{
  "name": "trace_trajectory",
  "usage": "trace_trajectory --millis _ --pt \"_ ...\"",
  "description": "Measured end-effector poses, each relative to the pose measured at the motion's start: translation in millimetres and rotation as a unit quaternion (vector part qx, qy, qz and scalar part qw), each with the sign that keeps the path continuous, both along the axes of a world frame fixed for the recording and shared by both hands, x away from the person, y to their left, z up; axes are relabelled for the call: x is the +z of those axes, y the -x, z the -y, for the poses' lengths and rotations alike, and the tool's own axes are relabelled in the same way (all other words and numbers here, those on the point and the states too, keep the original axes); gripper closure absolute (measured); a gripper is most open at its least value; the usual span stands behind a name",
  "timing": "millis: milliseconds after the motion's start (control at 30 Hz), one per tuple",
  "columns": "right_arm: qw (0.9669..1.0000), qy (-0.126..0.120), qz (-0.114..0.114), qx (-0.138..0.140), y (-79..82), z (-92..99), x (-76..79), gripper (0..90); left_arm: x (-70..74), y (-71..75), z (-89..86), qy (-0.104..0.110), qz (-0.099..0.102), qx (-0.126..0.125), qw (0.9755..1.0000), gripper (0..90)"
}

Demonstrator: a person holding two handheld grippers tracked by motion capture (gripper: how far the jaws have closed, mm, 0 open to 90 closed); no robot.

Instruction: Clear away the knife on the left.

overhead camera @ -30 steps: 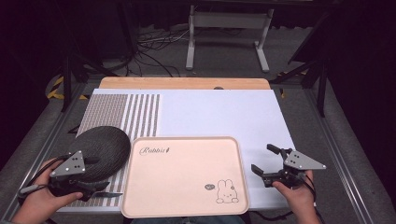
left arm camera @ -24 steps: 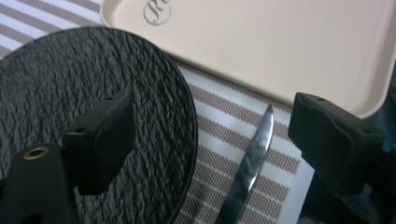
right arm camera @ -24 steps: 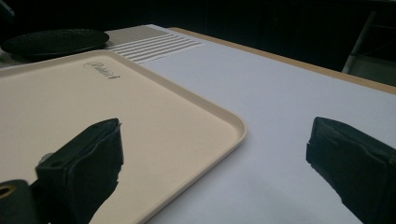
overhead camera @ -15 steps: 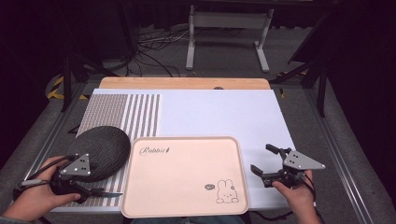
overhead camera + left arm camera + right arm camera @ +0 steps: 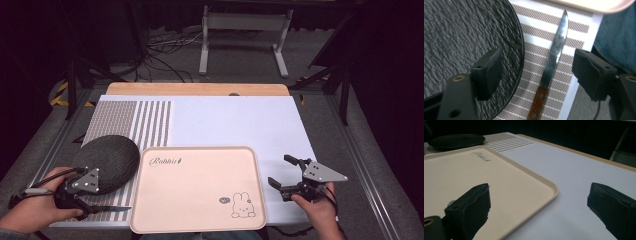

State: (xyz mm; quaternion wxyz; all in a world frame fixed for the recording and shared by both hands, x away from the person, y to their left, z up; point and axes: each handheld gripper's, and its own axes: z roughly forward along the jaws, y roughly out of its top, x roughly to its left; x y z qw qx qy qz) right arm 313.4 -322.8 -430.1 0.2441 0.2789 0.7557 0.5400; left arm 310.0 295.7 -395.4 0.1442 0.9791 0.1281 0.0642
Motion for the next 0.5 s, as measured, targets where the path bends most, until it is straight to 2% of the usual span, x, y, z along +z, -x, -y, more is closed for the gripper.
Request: trace_trajectory --millis 133,233,333,500 --pt "1.0000 0.001 0.003 0.002 0.0 -0.9 0.1 5.1 -1.5 0.2 -2.5 -0.016 -0.009 -0.018 0.9997 32.9" --pt "1.0000 0.000 0.003 0.003 0.3 -1.2 0.4 5.2 -1.9 0.8 -3.9 -0.024 -0.018 -0.022 0.9993 37.0" --pt "1.0000 0.000 0.003 0.006 0.6 -1.5 0.6 5.3 -3.3 1.2 -5.2 -0.047 -0.028 -0.033 0.9979 39.0" --pt "0.9999 0.006 0.011 0.007 2.7 -2.9 1.5 5.9 -9.1 1.6 -6.8 -0.087 -0.041 -0.033 0.9948 41.1"
